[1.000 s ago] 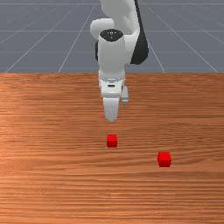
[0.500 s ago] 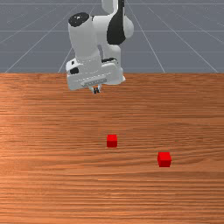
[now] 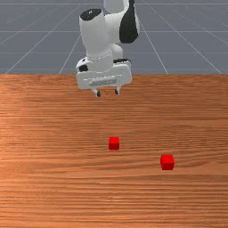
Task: Stack all the cube
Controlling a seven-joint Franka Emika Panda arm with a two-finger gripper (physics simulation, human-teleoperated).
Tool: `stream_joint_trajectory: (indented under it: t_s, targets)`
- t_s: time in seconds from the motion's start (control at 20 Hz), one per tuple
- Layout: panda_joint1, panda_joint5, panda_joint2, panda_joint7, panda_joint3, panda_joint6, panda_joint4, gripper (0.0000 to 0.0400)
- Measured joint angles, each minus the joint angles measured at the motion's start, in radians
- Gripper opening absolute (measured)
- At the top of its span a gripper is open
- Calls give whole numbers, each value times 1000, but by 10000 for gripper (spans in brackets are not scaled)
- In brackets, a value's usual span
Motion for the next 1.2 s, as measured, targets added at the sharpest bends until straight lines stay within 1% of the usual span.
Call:
stream_joint_trajectory:
  t_s: [0.05,0.1,0.2,0.3,0.4,0.5,0.6,0.8,1.0,1.05,1.1,1.2]
  targets:
    - [5,8,14,2,5,47,4,346]
    - [9,23,42,-2,13,109,6,367]
    - [22,59,128,6,34,235,13,388]
    - [25,83,211,4,48,286,40,396]
    - [15,101,308,-4,58,301,101,398]
    - [7,108,373,-9,61,314,138,399]
    - [-1,103,437,-15,56,321,188,400]
    - [15,70,511,-3,34,329,223,400]
    - [67,15,543,34,-5,339,225,400]
    - [84,0,549,49,-18,343,224,245]
    - [99,-10,554,64,-29,346,224,191]
    - [114,-20,555,82,-41,345,228,190]
